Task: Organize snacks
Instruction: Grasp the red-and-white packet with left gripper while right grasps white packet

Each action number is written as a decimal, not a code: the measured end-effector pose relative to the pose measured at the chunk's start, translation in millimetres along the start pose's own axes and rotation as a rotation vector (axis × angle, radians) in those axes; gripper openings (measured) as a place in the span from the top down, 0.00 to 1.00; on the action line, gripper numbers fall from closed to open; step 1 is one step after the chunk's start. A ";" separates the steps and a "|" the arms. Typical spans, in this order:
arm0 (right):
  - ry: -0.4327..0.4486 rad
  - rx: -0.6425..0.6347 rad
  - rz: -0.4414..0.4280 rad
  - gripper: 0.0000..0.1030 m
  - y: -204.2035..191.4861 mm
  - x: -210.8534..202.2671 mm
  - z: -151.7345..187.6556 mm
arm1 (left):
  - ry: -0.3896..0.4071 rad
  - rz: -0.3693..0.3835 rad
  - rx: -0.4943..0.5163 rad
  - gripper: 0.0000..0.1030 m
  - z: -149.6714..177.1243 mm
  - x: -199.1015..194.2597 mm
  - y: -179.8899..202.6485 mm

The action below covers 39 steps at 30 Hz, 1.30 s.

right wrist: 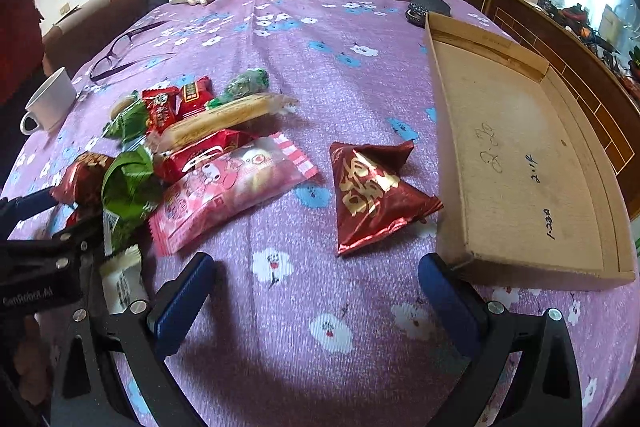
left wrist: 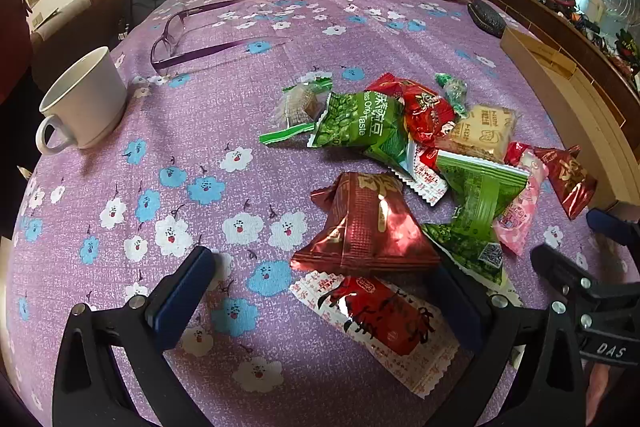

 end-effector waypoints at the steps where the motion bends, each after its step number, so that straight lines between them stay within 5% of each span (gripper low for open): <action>1: -0.001 -0.012 -0.025 0.01 -1.7 -1.9 0.9 | 0.002 0.006 -0.002 0.00 1.1 -0.6 -0.2; 3: 0.012 -0.043 -0.090 0.03 -7.5 -9.6 5.7 | 0.007 0.020 -0.005 0.00 1.6 -2.7 -1.0; 7: 0.064 -0.080 -0.083 0.08 -7.7 -26.1 13.6 | 0.021 0.033 -0.004 0.00 4.3 -10.7 -2.7; 12: 0.051 -0.098 -0.180 0.32 0.2 -38.2 24.7 | 0.045 0.092 0.013 0.01 11.2 -33.0 -5.7; 15: 0.027 -0.090 -0.212 0.41 3.0 -35.1 25.5 | 0.047 0.074 0.021 0.18 10.8 -40.4 -11.8; 17: 0.029 -0.098 -0.241 0.52 0.6 -37.4 25.0 | 0.032 0.088 0.017 0.40 9.8 -42.3 -15.4; 20: 0.053 -0.115 -0.263 0.52 -4.4 -43.4 25.4 | 0.002 0.151 0.015 0.40 11.1 -42.1 -17.9; 24: 0.018 -0.186 -0.321 0.52 -25.3 -42.5 28.0 | -0.006 0.143 0.037 0.40 15.9 -44.0 -18.4; 33: -0.025 -0.313 -0.274 0.52 -81.8 -18.7 14.4 | -0.042 0.166 -0.004 0.40 25.4 -45.7 -21.2; 34: -0.036 -0.316 -0.256 0.53 -84.1 -12.8 14.4 | -0.057 0.172 -0.010 0.40 27.1 -43.1 -19.5; 36: -0.016 -0.313 -0.226 0.73 -82.5 -11.3 13.5 | -0.083 0.193 -0.005 0.40 30.3 -38.5 -12.1; 39: -0.012 -0.285 -0.251 0.79 -74.2 -14.0 13.6 | -0.093 0.184 -0.007 0.40 32.2 -35.5 -2.4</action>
Point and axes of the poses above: each gripper's, at about its wrist camera, not at the fingertips, and x roughly the way its jaws point, y to its right, z to its underside, the point moved 7 cm from there along x, roughly the way its jaws point, and after that the axes turned 14 degrees about -y, right-handed, at the moved point
